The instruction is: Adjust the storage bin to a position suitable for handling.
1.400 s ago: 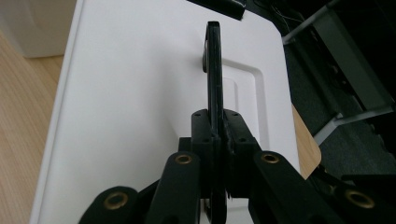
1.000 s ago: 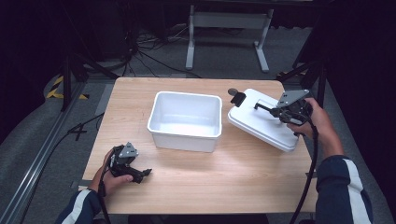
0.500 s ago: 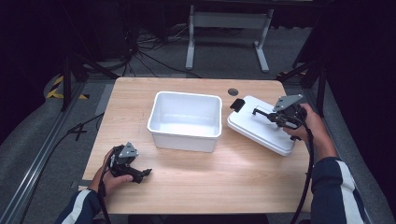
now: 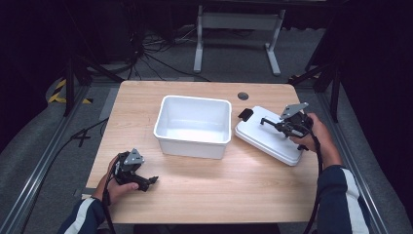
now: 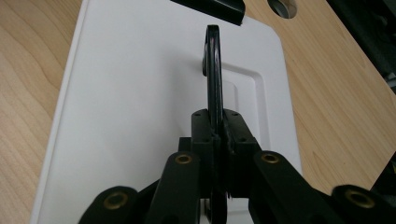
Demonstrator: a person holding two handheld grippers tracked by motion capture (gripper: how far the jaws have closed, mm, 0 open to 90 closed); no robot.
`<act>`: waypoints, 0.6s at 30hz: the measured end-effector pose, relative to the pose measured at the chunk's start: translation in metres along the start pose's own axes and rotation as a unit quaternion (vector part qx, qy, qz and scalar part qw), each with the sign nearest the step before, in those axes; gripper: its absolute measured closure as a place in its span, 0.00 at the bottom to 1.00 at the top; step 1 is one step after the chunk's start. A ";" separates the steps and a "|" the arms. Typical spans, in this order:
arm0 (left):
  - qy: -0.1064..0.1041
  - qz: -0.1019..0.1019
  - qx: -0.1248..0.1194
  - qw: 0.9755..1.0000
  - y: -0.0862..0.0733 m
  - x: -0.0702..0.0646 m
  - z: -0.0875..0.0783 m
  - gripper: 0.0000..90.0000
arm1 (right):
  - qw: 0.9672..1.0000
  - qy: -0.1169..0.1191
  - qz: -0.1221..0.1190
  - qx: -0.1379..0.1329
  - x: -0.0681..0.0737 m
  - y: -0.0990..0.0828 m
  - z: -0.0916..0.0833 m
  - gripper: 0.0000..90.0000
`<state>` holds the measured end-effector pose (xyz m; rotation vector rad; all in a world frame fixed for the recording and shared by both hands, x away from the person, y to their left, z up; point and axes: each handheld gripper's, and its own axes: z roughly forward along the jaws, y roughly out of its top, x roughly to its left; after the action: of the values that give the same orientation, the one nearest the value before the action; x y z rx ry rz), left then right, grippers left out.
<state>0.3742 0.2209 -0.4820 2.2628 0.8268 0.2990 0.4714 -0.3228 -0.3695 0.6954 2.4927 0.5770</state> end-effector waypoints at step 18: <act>0.000 0.000 0.000 1.000 0.000 0.000 0.000 0.00 | 1.000 0.004 0.012 0.014 0.001 -0.010 0.018 0.94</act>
<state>0.3742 0.2209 -0.4820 2.2625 0.8268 0.2991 0.4764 -0.3251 -0.3890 0.7356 2.5085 0.5553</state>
